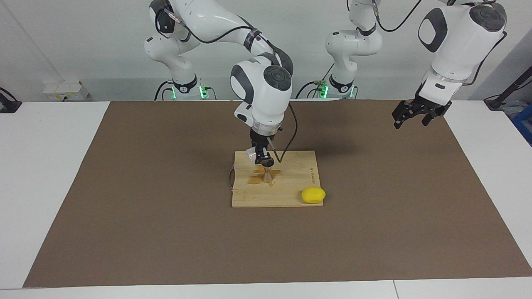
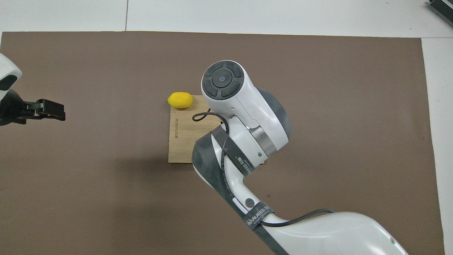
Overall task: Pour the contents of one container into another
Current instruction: 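Hold the clear cup tilted over the tin to pour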
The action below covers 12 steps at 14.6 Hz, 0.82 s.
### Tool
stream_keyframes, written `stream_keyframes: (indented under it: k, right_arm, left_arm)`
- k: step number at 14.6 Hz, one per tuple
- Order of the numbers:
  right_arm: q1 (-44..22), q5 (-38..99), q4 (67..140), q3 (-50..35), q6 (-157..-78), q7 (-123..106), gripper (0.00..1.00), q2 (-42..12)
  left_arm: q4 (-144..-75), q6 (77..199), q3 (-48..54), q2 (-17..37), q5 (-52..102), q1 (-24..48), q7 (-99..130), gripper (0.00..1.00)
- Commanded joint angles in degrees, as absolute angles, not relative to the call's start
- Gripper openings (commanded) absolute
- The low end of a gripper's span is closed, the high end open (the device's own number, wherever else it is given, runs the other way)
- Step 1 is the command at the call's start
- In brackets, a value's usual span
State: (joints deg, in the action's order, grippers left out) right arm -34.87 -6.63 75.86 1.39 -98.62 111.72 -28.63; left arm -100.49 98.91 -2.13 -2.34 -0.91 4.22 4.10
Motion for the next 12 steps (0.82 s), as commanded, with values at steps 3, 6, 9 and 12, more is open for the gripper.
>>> stream_keyframes:
  k: [3, 6, 9, 12]
  right_arm:
    - [-35.16, -8.44, 72.51, 1.05, -96.94, 111.53, 0.00, -30.76]
    - [-35.51, -9.22, 72.51, 0.97, -96.42, 111.45, 0.00, -30.85]
    - [-35.51, -9.67, 72.51, 0.97, -95.36, 110.66, 0.00, -30.76]
    - [-35.51, -10.19, 72.51, 0.97, -95.36, 109.69, 0.00, -30.76]
  left_arm:
    - [-100.37, 98.35, -2.72, -2.90, -1.23, 5.19, 5.10, 1.00]
    - [-100.37, 98.35, -2.72, -2.90, -1.23, 5.27, 5.10, 1.00]
    - [-100.37, 98.35, -2.72, -2.90, -1.32, 5.27, 5.10, 1.00]
    - [-100.37, 98.35, -2.64, -2.90, -1.32, 5.27, 5.10, 1.00]
